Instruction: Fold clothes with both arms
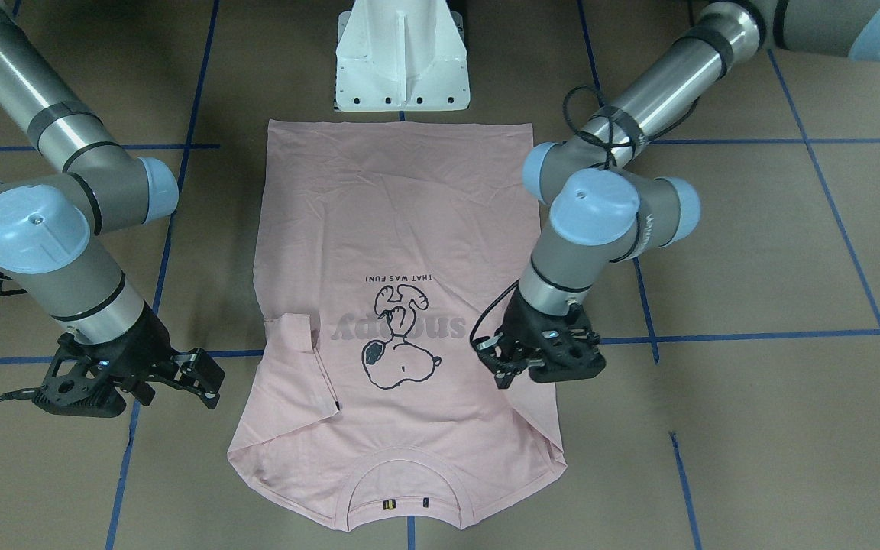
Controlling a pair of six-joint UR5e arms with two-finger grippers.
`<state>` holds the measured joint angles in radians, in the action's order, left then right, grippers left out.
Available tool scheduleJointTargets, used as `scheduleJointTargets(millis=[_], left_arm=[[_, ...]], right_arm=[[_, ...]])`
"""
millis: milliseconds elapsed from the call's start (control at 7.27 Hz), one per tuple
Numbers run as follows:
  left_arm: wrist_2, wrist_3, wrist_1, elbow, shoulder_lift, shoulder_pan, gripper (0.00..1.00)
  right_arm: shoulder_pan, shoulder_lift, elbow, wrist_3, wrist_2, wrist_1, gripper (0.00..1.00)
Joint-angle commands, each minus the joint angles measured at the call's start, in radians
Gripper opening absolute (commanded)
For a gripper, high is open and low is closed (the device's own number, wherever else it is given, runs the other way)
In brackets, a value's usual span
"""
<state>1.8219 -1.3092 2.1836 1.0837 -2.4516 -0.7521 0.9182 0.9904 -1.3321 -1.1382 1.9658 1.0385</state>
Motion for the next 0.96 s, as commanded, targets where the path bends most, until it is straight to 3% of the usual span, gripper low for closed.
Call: scheduleJointTargets(millis=[0, 138, 275, 413, 550, 688, 825], left_arm=[[-0.098, -0.018, 0.031, -0.099, -0.057, 0.025, 0.48], [-0.095, -0.031, 0.034, -0.044, -0.055, 0.026, 0.97], [-0.087, -0.072, 0.030, 0.120, 0.023, 0.028, 0.98], [-0.060, -0.093, 0.024, 0.347, 0.165, 0.068, 0.98], [-0.043, -0.093, 0.021, 0.498, 0.260, 0.074, 0.98], [-0.023, -0.093, 0.021, 0.601, 0.329, 0.073, 0.97], [-0.010, -0.084, 0.025, 0.620, 0.351, 0.063, 0.95]], right_arm=[[-0.001, -0.001, -0.001, 0.000, 0.001, 0.000, 1.00], [-0.002, 0.001, -0.002, 0.000, 0.001, -0.002, 1.00], [-0.002, 0.001, -0.006, 0.000, 0.002, -0.002, 1.00], [-0.027, 0.002, -0.022, -0.023, -0.002, -0.003, 1.00], [-0.082, 0.011, -0.094, -0.198, -0.054, -0.002, 1.00], [-0.188, 0.080, -0.240, -0.371, -0.156, 0.011, 1.00], [-0.309, 0.203, -0.419, -0.470, -0.273, 0.032, 0.97]])
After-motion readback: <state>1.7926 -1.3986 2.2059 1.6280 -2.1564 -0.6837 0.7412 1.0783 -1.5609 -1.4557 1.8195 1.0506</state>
